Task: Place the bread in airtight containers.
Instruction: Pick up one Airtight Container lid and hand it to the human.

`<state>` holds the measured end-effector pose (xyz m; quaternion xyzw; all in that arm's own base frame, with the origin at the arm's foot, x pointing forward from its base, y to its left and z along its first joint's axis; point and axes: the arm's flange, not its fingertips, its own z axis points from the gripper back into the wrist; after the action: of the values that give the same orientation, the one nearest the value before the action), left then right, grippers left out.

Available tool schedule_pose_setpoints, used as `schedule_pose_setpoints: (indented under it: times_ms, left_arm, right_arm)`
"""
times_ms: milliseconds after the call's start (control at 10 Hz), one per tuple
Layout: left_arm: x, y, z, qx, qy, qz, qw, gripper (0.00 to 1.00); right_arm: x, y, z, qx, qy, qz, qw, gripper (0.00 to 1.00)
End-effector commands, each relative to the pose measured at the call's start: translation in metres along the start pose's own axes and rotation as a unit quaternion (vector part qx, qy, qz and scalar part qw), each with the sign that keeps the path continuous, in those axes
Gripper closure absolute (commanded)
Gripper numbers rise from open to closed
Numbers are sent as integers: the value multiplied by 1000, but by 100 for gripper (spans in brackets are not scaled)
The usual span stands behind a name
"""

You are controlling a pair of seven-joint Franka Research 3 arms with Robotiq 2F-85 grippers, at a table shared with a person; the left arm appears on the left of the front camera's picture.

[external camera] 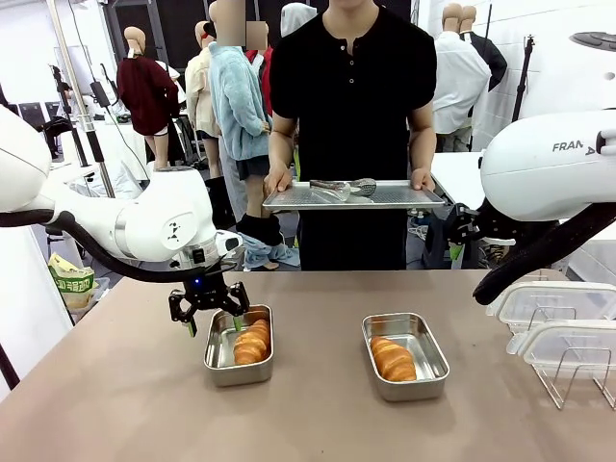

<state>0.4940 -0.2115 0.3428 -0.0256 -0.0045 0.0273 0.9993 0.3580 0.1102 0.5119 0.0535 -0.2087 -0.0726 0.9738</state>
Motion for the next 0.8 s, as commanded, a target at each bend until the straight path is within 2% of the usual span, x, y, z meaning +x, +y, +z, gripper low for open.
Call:
schedule_pose_setpoints:
  times_ms: [0, 300, 400, 700]
  left_arm:
    - [1, 0, -1, 5, -5, 4, 1000, 0]
    - [0, -7, 19, 18, 15, -23, 999, 0]
    - [-2, -12, 34, 27, -3, -30, 999, 0]
    - [-16, -31, 83, -3, -5, -78, 997, 0]
  right_arm:
    - [0, -1, -1, -2, 1, 0, 1000, 0]
    - [0, -1, -1, -2, 1, 0, 1000, 0]
    - [0, -1, -1, -2, 1, 0, 1000, 0]
    - [0, -1, -1, -2, 1, 0, 1000, 0]
